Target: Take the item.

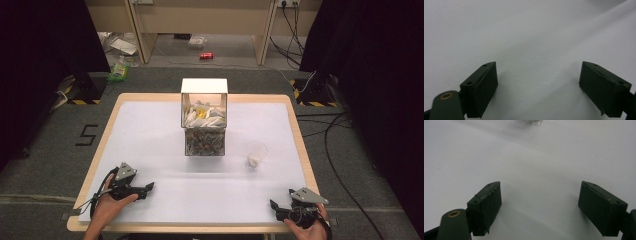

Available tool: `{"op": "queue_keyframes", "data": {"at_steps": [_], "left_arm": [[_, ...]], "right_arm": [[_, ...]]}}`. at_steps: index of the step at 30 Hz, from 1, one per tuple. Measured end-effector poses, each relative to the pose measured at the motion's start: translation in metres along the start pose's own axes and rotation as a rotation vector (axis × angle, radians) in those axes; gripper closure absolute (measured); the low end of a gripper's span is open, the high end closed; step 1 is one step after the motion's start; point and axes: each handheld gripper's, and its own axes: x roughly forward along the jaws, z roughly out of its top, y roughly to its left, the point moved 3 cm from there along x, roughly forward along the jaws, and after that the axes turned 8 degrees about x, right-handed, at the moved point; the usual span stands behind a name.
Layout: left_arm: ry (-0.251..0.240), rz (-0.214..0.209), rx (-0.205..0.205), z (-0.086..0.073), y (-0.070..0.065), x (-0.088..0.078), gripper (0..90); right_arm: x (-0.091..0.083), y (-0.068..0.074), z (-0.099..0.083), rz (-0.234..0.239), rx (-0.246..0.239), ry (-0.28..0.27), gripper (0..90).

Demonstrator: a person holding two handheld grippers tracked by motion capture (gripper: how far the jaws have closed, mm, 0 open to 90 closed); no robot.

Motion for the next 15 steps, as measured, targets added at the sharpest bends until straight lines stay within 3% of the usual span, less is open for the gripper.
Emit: {"op": "queue_keyframes", "data": {"at_steps": [15], "left_arm": [[0.0, 0.001, 0.0, 0.0, 0.0, 0.0, 14.5]], "right_arm": [[-0.0005, 0.0002, -0.0012, 0.001, -0.002, -0.003, 19.2]]}}
